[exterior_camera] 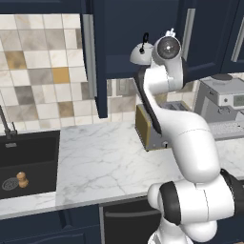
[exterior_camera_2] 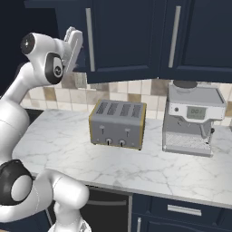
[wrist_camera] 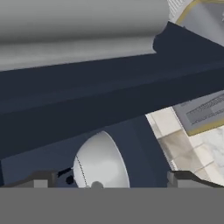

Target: Open the cabinet, pick the kettle from the cabinet, and place it in the sink.

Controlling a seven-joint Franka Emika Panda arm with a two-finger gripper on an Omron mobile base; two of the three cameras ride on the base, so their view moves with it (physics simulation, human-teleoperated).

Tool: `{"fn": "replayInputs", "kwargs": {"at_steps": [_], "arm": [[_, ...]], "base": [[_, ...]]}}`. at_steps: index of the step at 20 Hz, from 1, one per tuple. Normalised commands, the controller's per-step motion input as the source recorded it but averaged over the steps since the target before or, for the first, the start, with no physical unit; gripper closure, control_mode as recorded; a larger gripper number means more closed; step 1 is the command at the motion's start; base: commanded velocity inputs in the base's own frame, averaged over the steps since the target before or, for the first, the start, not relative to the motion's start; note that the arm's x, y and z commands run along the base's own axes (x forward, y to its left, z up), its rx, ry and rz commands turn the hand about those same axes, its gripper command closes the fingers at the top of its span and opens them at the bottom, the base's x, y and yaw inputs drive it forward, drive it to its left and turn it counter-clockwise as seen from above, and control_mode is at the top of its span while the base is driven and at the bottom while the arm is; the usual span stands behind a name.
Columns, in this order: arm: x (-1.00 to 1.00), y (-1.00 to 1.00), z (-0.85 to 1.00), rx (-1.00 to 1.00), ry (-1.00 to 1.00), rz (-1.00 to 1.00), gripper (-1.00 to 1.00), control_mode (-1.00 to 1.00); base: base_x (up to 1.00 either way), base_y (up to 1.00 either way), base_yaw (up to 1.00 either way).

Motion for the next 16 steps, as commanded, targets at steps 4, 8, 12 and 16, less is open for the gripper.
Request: {"fn": "replayInputs", "kwargs": {"at_steps": [4,8,12,16], "arm": [[-0.11,-0.36,0.12,0.0,0.0,-0.14,-1.0,-1.0],[-0.17,-0.38,0.15,0.0,0.0,-0.15,-1.0,-1.0],[-0.18,-0.4,0.15,0.0,0.0,-0.14,-1.0,-1.0],[-0.23,-0.4,0.16,0.01,0.0,-0.12,-1.0,-1.0]], "base": [[0.0,0.0,0.0],[0.0,0.0,0.0],[0.0,0.0,0.0],[0.0,0.0,0.0]]}}
